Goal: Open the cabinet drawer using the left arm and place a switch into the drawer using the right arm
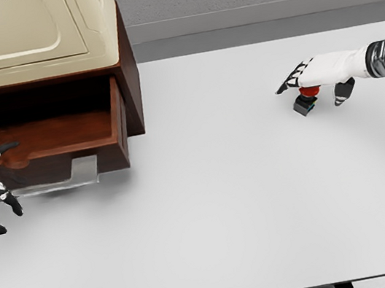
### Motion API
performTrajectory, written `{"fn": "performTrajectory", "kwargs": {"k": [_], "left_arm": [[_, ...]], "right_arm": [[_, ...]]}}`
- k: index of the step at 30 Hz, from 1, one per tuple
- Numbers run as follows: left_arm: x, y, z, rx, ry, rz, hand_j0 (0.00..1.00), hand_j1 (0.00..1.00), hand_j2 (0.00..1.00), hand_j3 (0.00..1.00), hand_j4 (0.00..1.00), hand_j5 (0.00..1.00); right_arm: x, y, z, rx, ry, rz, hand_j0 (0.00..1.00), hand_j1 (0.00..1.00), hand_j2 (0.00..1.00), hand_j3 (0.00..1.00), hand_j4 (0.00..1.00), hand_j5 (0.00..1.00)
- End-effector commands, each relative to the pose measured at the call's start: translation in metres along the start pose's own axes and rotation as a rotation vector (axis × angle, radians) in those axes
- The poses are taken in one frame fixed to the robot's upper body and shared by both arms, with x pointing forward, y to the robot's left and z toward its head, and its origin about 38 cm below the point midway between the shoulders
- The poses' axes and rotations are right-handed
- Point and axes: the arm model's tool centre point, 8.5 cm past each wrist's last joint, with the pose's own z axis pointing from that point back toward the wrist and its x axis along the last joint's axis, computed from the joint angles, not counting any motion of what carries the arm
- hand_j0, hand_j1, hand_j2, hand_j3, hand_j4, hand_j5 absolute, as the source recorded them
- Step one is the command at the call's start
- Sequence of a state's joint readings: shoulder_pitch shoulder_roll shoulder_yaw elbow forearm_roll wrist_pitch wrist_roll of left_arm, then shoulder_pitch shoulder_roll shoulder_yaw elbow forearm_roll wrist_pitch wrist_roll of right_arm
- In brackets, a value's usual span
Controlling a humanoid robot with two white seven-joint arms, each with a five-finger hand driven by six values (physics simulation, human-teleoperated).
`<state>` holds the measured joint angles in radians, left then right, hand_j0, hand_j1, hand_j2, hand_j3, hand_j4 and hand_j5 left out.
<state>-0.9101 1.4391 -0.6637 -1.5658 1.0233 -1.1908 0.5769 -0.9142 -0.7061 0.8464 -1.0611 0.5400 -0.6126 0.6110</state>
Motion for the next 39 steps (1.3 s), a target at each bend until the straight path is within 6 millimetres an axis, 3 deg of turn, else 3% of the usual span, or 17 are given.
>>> {"fn": "performTrajectory", "kwargs": {"k": [1, 17, 26, 39], "left_arm": [[-0.037, -0.059, 0.299, -1.693, 1.127, 0.118, 1.00, 1.00, 1.00, 1.00, 1.00, 1.00], [-0.034, -0.054, 0.297, -1.699, 1.144, 0.105, 1.00, 1.00, 1.00, 1.00, 1.00, 1.00], [-0.035, -0.052, 0.260, -1.685, 1.095, 0.039, 1.00, 1.00, 1.00, 1.00, 1.00, 1.00], [-0.037, -0.050, 0.244, -1.623, 1.087, 0.035, 1.00, 1.00, 1.00, 1.00, 1.00, 1.00]], "right_arm": [[-0.001, 0.000, 0.001, -0.003, 0.002, -0.004, 1.00, 1.00, 1.00, 1.00, 1.00, 1.00], [-0.001, 0.000, 0.001, -0.002, 0.001, -0.004, 1.00, 1.00, 1.00, 1.00, 1.00, 1.00], [-0.001, 0.000, 0.001, -0.003, 0.002, -0.004, 1.00, 1.00, 1.00, 1.00, 1.00, 1.00], [-0.001, 0.000, 0.001, -0.002, 0.002, -0.003, 1.00, 1.00, 1.00, 1.00, 1.00, 1.00]]}}
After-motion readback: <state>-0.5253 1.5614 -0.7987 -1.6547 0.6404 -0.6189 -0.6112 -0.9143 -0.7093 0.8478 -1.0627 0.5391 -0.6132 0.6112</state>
